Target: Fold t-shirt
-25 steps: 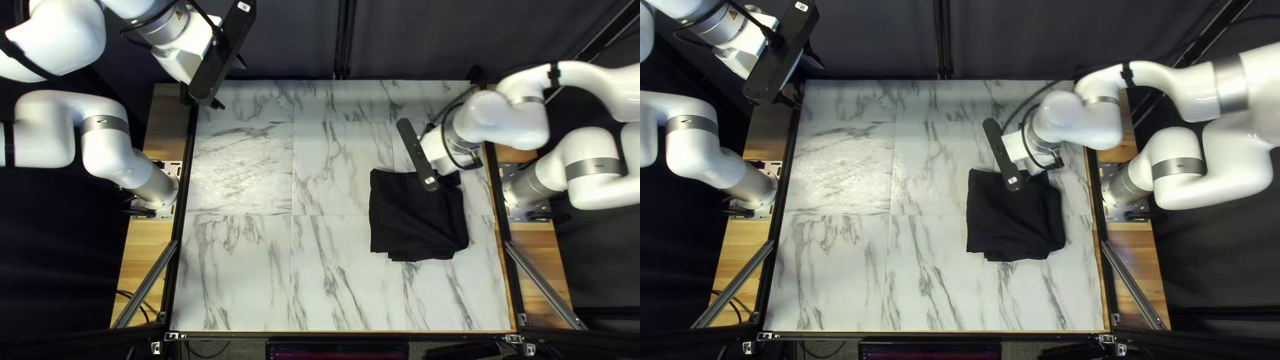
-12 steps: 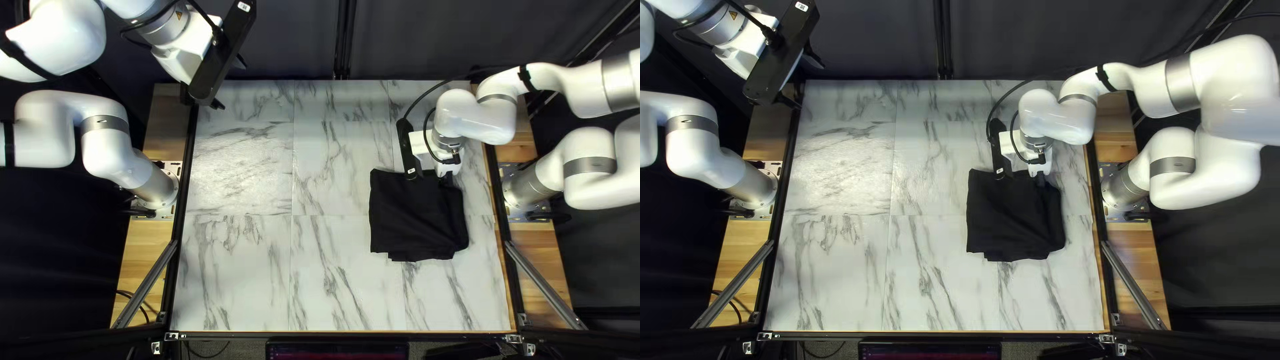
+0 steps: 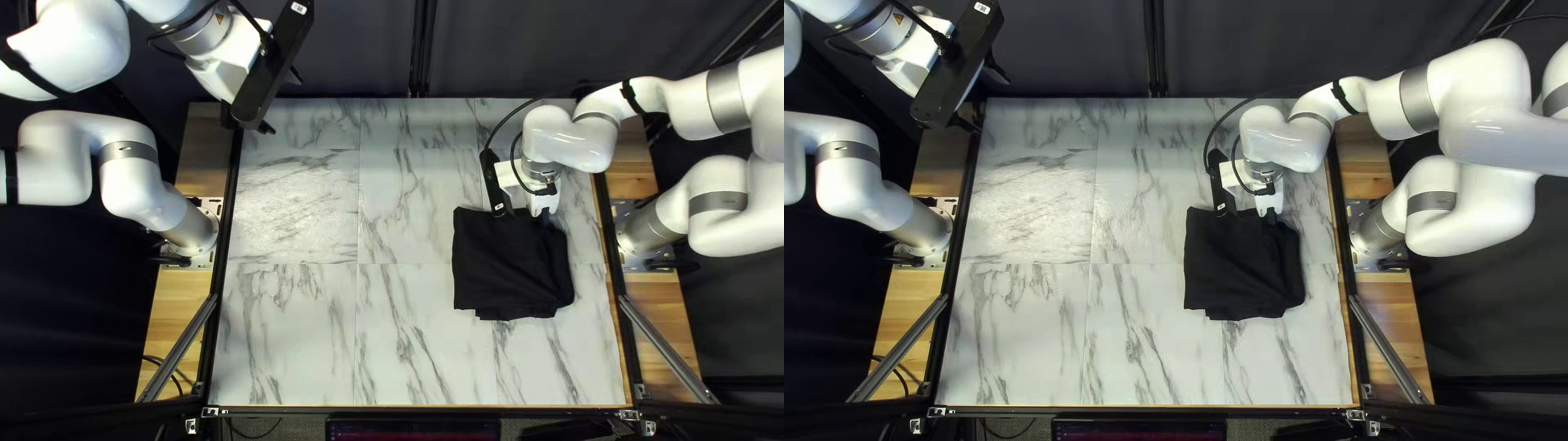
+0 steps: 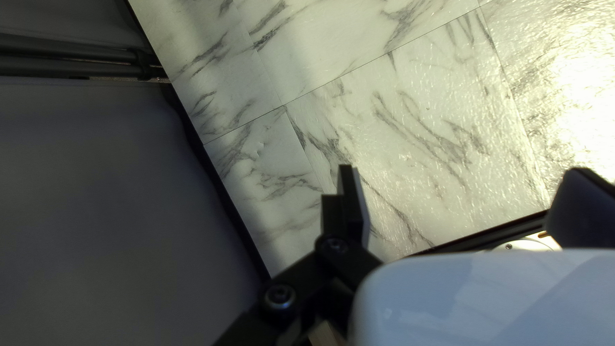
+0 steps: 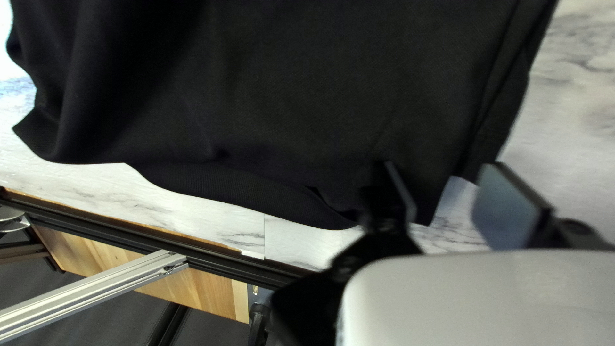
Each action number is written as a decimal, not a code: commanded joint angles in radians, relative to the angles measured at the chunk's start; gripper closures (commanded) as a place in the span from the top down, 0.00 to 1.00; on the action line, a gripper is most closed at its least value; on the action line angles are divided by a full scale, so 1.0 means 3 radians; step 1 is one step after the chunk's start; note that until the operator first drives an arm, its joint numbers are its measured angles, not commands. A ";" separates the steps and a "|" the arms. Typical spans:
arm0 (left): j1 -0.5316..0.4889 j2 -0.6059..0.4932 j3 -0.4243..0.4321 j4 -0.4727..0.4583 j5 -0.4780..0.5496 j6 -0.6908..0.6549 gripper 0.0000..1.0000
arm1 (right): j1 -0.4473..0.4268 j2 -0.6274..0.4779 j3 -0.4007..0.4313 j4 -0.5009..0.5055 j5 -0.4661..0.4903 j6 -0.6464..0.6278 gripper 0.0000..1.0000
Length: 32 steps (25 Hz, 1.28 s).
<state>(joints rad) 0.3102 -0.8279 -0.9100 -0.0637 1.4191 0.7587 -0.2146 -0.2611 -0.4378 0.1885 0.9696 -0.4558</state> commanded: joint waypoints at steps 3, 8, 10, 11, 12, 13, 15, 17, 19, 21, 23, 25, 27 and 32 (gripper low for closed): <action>0.0000 0.0000 0.0000 0.0000 0.0000 0.0000 1.00 | 0.0134 -0.0468 0.0118 -0.0144 0.0283 0.0391 0.00; 0.0000 0.0000 0.0000 0.0000 0.0000 0.0000 1.00 | 0.0254 -0.0864 0.0237 -0.0222 0.0497 0.0695 0.00; 0.0000 0.0000 0.0000 0.0000 0.0000 0.0000 1.00 | 0.0279 -0.0980 0.0275 -0.0250 0.0557 0.0780 0.00; 0.0000 0.0000 0.0000 0.0000 0.0000 0.0000 1.00 | 0.0281 -0.1005 0.0286 -0.0257 0.0566 0.0798 0.00; 0.0000 0.0000 0.0000 0.0000 0.0000 0.0000 1.00 | 0.0278 -0.1054 0.0302 -0.0275 0.0591 0.0826 0.00; 0.0000 0.0000 0.0000 0.0000 0.0000 0.0000 1.00 | 0.0269 -0.1088 0.0313 -0.0288 0.0608 0.0840 0.00; 0.0000 0.0000 0.0000 0.0000 0.0000 0.0000 1.00 | 0.0254 -0.1119 0.0316 -0.0314 0.0624 0.0863 0.00; 0.0000 0.0000 0.0000 0.0000 0.0000 0.0000 1.00 | 0.0229 -0.1116 0.0332 -0.0348 0.0603 0.0875 0.00; 0.0000 0.0000 0.0000 0.0000 0.0000 0.0000 1.00 | 0.0175 -0.1116 0.0400 -0.0366 0.0544 0.0840 0.00; 0.0000 0.0000 0.0000 0.0000 0.0000 0.0000 1.00 | 0.0135 -0.1105 0.0479 -0.0359 0.0463 0.0792 0.00; 0.0000 0.0000 0.0000 0.0000 0.0000 0.0000 1.00 | 0.0138 -0.1105 0.0514 -0.0345 0.0435 0.0794 0.00; 0.0000 0.0000 0.0000 0.0000 0.0000 0.0000 1.00 | 0.0161 -0.1127 0.0498 -0.0352 0.0489 0.0854 0.00; 0.0000 0.0000 0.0000 0.0000 0.0000 0.0000 1.00 | 0.0184 -0.1159 0.0445 -0.0376 0.0601 0.0947 1.00; 0.0000 0.0000 0.0000 0.0000 0.0000 0.0000 1.00 | 0.0414 -0.1177 0.0169 -0.0492 0.0933 0.1441 1.00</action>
<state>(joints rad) 0.3102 -0.8279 -0.9100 -0.0637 1.4191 0.7587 -0.1311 -0.6114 -0.3393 0.0644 1.1943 -0.1045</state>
